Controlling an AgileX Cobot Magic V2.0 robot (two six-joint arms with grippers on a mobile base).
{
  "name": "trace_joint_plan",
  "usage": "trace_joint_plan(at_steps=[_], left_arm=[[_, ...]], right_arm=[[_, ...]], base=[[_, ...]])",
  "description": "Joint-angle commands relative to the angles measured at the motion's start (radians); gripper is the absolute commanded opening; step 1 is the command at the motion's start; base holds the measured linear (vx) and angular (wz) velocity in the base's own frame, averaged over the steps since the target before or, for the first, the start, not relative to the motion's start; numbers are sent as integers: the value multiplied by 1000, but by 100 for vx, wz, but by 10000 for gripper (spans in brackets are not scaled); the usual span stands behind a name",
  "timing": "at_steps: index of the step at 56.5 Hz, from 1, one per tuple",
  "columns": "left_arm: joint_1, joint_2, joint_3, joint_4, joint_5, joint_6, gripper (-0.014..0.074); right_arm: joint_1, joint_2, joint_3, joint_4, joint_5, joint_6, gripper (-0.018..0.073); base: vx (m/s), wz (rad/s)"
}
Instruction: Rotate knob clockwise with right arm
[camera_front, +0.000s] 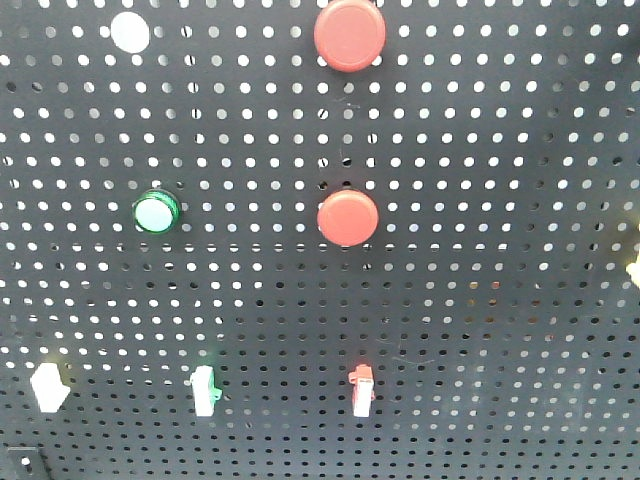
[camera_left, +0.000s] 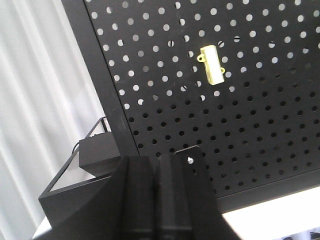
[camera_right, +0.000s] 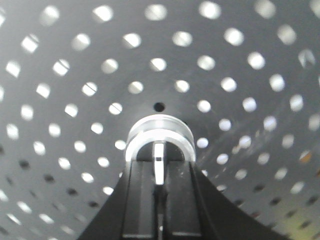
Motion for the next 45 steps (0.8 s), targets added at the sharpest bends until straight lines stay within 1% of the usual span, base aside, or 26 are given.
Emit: trace_joint_plan(at_steps=[1, 12, 22, 40, 45], left_arm=[[-8, -17, 33, -5, -76, -4, -6], [-8, -17, 33, -5, -76, -4, -6], [-8, -17, 33, -5, -76, -4, -6], [-8, -17, 33, -5, -76, -4, -6], [-8, -17, 33, -5, -76, -4, -6]], right_arm=[[-2, -4, -38, -101, -215, 86, -8], [-2, -4, -38, -99, -229, 100, -8], [-2, -4, -38, -100, -267, 136, -8], [-2, -4, -38, -100, -266, 135, 0], [-2, -4, -38, -106, -266, 121, 6]], base=[[0, 0], [0, 0], [0, 0], [0, 0], [0, 0]])
